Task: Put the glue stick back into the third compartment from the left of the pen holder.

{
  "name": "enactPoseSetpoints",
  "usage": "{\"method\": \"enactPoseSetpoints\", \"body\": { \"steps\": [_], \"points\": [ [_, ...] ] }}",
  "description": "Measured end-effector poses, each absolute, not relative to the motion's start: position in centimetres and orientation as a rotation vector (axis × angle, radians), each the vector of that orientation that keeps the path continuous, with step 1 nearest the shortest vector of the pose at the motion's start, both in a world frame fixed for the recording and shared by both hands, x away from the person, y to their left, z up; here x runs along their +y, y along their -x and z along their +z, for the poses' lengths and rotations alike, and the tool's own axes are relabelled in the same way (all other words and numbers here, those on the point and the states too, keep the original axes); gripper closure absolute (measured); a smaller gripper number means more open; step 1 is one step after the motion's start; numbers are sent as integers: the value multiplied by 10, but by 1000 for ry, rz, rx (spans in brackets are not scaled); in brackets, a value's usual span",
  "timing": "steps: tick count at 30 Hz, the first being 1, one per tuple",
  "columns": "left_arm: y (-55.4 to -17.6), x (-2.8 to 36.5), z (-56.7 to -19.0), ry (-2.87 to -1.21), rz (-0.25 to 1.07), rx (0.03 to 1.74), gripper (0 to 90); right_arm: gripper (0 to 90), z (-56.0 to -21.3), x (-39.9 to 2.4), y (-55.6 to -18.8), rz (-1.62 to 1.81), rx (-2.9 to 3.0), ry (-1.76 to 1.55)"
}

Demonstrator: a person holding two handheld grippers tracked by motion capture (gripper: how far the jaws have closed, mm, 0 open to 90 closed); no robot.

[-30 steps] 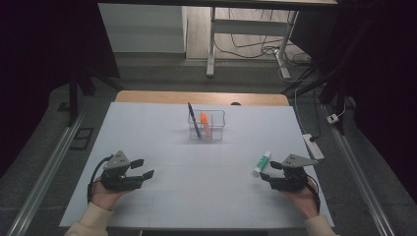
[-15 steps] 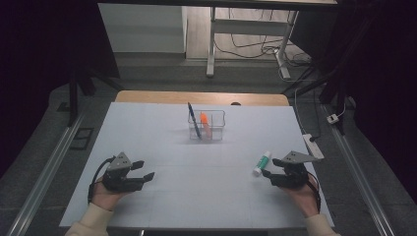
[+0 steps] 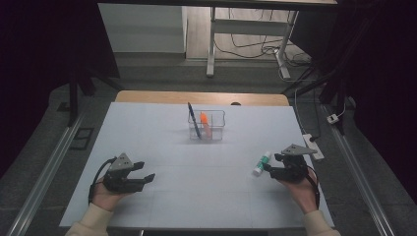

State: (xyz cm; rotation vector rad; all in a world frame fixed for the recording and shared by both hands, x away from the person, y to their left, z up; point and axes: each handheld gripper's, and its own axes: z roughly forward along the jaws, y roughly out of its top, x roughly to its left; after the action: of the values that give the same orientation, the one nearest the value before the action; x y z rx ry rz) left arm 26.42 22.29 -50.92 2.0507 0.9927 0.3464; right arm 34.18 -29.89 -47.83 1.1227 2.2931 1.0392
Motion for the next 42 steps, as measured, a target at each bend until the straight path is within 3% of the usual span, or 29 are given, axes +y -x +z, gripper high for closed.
{"method": "enactPoseSetpoints", "body": {
  "steps": [9, 23, 42],
  "points": [
    [-265, 223, -510, -2054, 342, 997, 354, 280, -469, -295, -353, 1006, 2303, -1202],
    [-266, 224, -514, -2079, 359, 1003, 354, 314, -462, -283, -381, 835, 2259, -1451],
    [-268, 222, -519, -2115, 372, 1008, 351, 331, -488, -275, -398, 710, 2250, -1646]
  ]
}}
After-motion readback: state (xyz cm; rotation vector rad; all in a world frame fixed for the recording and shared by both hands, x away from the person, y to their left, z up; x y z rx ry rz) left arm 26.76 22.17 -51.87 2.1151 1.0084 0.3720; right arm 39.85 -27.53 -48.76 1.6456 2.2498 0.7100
